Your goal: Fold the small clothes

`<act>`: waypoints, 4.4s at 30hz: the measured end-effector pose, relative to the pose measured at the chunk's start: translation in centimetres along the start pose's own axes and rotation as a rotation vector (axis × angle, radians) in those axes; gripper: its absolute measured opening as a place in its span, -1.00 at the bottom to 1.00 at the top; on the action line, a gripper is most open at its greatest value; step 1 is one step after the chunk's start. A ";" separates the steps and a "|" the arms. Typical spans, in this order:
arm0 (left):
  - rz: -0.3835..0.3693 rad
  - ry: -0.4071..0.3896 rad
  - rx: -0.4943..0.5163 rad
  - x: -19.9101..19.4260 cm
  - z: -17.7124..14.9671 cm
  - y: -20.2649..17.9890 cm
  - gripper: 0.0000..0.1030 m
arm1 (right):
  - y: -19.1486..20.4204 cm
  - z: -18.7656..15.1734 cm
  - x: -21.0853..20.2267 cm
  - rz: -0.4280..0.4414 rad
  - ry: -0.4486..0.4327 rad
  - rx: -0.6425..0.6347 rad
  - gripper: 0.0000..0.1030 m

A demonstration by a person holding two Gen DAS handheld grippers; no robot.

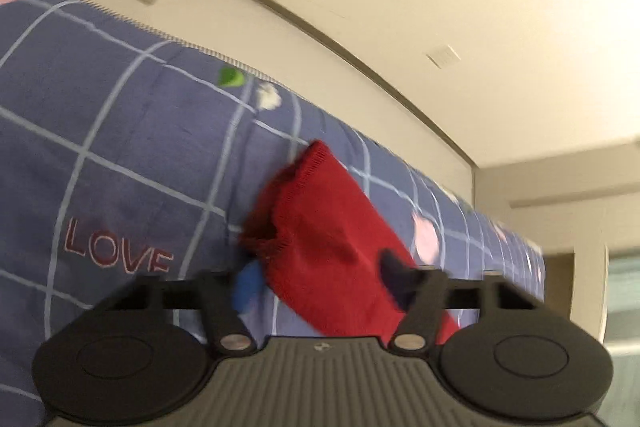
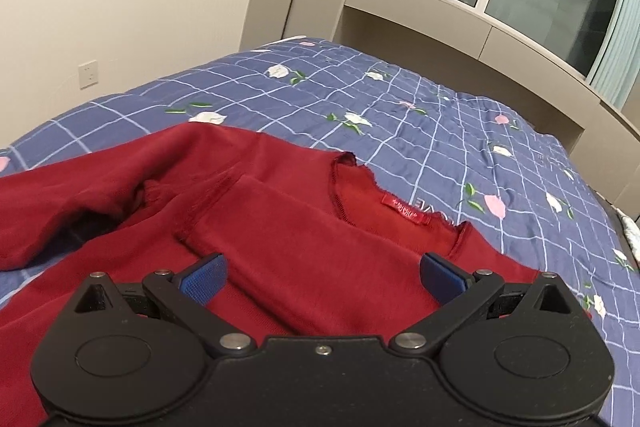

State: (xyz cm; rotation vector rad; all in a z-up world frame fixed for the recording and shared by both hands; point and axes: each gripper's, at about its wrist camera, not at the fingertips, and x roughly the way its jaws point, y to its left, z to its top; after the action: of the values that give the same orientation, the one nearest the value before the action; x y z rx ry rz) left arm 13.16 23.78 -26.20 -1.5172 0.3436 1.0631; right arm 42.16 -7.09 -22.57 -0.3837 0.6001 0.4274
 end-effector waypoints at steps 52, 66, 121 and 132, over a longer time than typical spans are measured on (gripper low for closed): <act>-0.818 0.219 1.559 -7.2 -33.8 -28.6 -0.93 | -24.1 0.9 -4.3 0.376 -0.092 0.614 0.64; -0.681 0.353 1.858 -3.8 -42.4 -17.9 -0.93 | -27.2 -7.4 -3.6 0.513 0.072 0.859 0.53; -0.489 0.436 2.314 12.1 -30.1 -28.8 0.61 | -23.7 -7.8 -1.0 0.424 0.221 0.693 -0.88; -0.414 0.697 2.465 14.1 -32.2 -29.3 0.23 | -23.6 -7.9 -1.0 0.423 0.208 0.668 -0.89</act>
State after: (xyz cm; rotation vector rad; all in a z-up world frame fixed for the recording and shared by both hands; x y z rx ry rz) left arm 55.66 7.37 -21.99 0.4772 1.0975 -0.5829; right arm 49.36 -30.94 -22.77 0.3505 0.9886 0.5628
